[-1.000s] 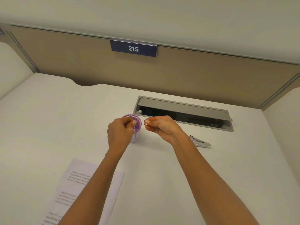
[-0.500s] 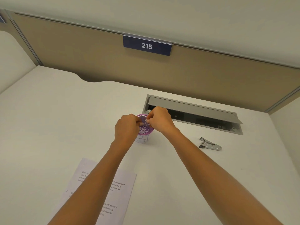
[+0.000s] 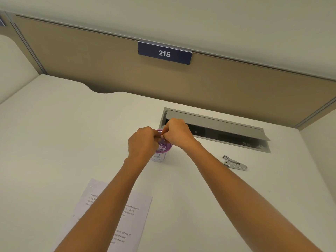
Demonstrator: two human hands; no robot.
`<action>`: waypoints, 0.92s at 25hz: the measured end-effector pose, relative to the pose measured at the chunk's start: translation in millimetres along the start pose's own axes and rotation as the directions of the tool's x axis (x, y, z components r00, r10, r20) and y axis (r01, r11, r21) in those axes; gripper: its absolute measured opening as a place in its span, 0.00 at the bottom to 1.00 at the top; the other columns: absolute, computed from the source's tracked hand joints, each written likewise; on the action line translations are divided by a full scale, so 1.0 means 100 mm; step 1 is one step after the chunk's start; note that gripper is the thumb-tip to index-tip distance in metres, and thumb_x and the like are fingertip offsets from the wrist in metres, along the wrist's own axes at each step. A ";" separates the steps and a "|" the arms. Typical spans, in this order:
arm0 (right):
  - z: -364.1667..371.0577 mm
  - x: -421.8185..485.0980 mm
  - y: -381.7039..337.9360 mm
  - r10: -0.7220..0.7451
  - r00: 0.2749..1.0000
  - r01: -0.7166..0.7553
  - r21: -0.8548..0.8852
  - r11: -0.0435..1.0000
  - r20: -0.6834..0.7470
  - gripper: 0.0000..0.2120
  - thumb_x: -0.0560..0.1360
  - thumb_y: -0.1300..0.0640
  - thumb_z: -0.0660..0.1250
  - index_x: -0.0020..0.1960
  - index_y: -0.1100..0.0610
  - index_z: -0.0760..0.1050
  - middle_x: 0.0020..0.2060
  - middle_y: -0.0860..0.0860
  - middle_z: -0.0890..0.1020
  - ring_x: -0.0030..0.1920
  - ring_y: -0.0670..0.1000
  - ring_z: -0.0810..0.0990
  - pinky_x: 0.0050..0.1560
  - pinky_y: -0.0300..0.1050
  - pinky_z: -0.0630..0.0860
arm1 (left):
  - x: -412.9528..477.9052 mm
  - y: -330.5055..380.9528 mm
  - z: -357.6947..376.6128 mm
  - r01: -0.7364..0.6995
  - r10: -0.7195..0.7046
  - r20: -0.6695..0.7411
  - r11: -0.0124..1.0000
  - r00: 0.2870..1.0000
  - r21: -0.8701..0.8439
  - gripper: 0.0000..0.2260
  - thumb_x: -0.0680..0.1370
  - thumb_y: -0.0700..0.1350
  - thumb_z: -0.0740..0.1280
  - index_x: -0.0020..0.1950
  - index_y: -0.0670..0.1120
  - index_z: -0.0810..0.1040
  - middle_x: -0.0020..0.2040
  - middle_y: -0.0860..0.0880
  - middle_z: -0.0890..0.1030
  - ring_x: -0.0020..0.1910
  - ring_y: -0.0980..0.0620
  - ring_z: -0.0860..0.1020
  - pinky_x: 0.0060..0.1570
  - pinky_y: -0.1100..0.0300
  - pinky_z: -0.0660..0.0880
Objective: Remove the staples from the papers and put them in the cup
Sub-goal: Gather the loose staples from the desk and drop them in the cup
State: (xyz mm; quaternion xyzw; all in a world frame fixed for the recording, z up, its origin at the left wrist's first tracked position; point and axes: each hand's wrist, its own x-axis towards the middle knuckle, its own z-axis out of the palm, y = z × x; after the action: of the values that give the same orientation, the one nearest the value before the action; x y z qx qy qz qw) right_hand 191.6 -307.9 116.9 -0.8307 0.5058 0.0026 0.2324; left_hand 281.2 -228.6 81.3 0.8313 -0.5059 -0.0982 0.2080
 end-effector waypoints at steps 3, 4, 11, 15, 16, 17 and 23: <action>-0.02 0.00 0.00 -0.029 1.000 0.029 -0.010 1.000 0.005 0.14 0.75 0.57 0.70 0.58 0.60 0.80 0.55 0.57 0.82 0.51 0.55 0.82 0.54 0.46 0.78 | 0.02 0.02 0.00 0.003 -0.003 0.006 0.999 1.000 -0.053 0.09 0.74 0.46 0.70 0.53 0.48 0.84 0.51 0.46 0.84 0.47 0.45 0.81 0.37 0.60 0.72; -0.01 0.00 0.00 -0.038 0.999 0.039 -0.016 0.999 0.014 0.13 0.75 0.57 0.70 0.59 0.60 0.80 0.55 0.57 0.82 0.52 0.55 0.82 0.54 0.46 0.78 | 0.03 0.02 0.00 0.001 -0.001 0.008 0.998 1.000 -0.065 0.08 0.74 0.45 0.70 0.52 0.47 0.83 0.51 0.46 0.84 0.46 0.44 0.81 0.38 0.59 0.73; -0.01 0.01 0.07 -0.082 0.991 0.087 -0.042 0.995 0.103 0.13 0.77 0.60 0.67 0.61 0.59 0.79 0.58 0.57 0.81 0.54 0.57 0.81 0.56 0.47 0.78 | 0.04 -0.02 0.04 -0.046 0.049 0.049 0.997 0.998 -0.066 0.12 0.78 0.44 0.66 0.61 0.50 0.81 0.55 0.44 0.83 0.52 0.42 0.81 0.46 0.53 0.80; 0.04 0.03 0.03 -0.055 0.998 0.056 -0.068 0.996 0.019 0.13 0.75 0.57 0.70 0.58 0.59 0.81 0.55 0.56 0.82 0.51 0.56 0.82 0.54 0.46 0.78 | 0.03 -0.02 0.04 -0.058 0.060 0.030 0.997 0.998 -0.048 0.12 0.79 0.46 0.64 0.60 0.51 0.82 0.54 0.45 0.84 0.50 0.43 0.81 0.43 0.55 0.78; 0.06 0.04 0.01 -0.054 0.999 0.054 -0.069 0.996 0.001 0.13 0.75 0.57 0.70 0.58 0.59 0.80 0.54 0.56 0.82 0.51 0.56 0.82 0.54 0.46 0.78 | 0.03 -0.03 0.04 -0.055 0.056 0.019 0.997 0.998 -0.052 0.11 0.79 0.47 0.64 0.59 0.51 0.82 0.53 0.46 0.84 0.49 0.44 0.82 0.42 0.56 0.77; 0.08 0.03 0.01 -0.053 0.999 0.052 -0.070 0.996 -0.011 0.12 0.75 0.56 0.70 0.57 0.59 0.80 0.54 0.56 0.82 0.50 0.56 0.82 0.53 0.45 0.78 | 0.02 -0.03 0.03 -0.050 0.051 0.009 0.997 0.999 -0.053 0.11 0.78 0.47 0.65 0.58 0.51 0.83 0.53 0.46 0.84 0.49 0.44 0.82 0.42 0.57 0.77; 0.10 0.03 0.01 -0.038 0.999 0.038 -0.042 0.998 -0.002 0.11 0.75 0.58 0.70 0.56 0.59 0.81 0.54 0.56 0.82 0.51 0.55 0.81 0.53 0.45 0.77 | -0.01 -0.03 0.01 -0.036 0.035 -0.009 0.998 0.999 -0.051 0.08 0.75 0.44 0.68 0.53 0.47 0.82 0.52 0.48 0.83 0.47 0.46 0.80 0.37 0.59 0.71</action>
State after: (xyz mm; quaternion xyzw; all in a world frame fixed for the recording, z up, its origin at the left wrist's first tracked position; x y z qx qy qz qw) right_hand 194.7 -307.3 107.1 -0.8450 0.4900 0.0076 0.2141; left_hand 282.7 -227.1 79.7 0.8171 -0.5170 -0.1039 0.2328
